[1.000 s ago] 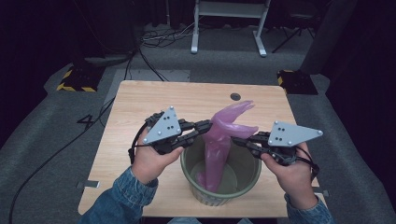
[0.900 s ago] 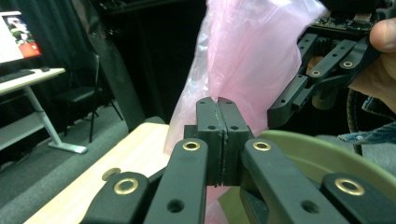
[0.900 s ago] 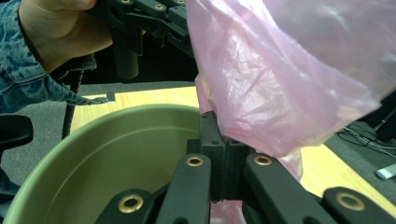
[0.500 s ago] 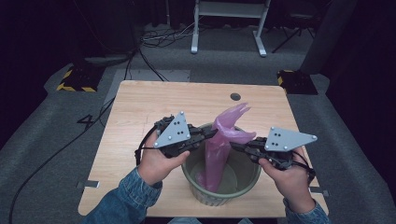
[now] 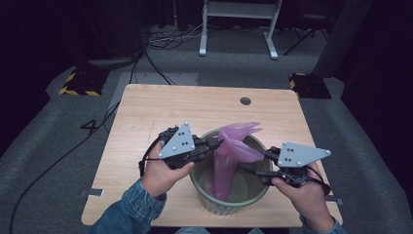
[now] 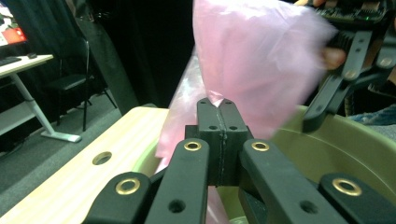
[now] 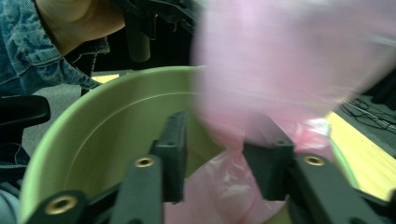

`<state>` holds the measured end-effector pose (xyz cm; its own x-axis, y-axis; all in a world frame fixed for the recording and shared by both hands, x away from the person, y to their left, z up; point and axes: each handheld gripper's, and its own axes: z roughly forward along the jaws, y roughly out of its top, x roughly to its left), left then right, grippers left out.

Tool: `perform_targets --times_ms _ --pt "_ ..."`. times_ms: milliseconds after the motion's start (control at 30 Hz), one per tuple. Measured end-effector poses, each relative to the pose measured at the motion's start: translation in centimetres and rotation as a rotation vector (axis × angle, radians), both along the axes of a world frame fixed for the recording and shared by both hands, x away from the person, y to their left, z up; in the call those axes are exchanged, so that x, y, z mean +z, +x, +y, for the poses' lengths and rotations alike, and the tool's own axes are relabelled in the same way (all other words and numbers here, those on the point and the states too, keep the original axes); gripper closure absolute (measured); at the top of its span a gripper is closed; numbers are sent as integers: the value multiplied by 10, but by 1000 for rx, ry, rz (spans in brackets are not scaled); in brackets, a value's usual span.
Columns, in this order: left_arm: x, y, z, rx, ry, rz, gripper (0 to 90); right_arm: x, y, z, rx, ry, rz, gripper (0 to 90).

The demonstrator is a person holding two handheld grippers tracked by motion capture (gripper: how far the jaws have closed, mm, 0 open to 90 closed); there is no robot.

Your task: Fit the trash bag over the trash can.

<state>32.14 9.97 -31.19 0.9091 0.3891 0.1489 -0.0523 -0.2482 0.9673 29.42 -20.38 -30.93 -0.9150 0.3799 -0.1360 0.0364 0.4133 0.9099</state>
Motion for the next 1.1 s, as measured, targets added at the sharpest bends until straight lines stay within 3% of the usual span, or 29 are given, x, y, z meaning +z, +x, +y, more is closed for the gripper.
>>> perform_targets --times_ms 133,267,467,567,633,733,867,1000,1100 --pt "4 -1 7 -9 -17 -5 900 9 0 -20 -61 20 -20 550" --pt "9 -5 3 -32 -14 -24 900 17 4 -24 -105 32 -47 548" --pt "9 -5 -5 -62 3 -20 900 33 20 -16 -153 66 -105 386" --pt "8 -4 -7 -68 5 -12 900 34 25 -12 -131 80 -109 382" --pt "8 -4 -7 -74 7 -11 900 34 29 -8 -100 86 -104 491" --pt "8 -4 -7 -73 14 -10 900 33 30 -4 -42 50 -113 877" --pt "9 -2 0 -39 -1 -13 900 31 26 -7 -66 34 -103 900" --pt "11 2 10 -9 -46 3 900 34 19 -17 -93 32 -111 900" --pt "12 3 14 23 -48 -2 900 38 11 -26 -108 19 -121 900"
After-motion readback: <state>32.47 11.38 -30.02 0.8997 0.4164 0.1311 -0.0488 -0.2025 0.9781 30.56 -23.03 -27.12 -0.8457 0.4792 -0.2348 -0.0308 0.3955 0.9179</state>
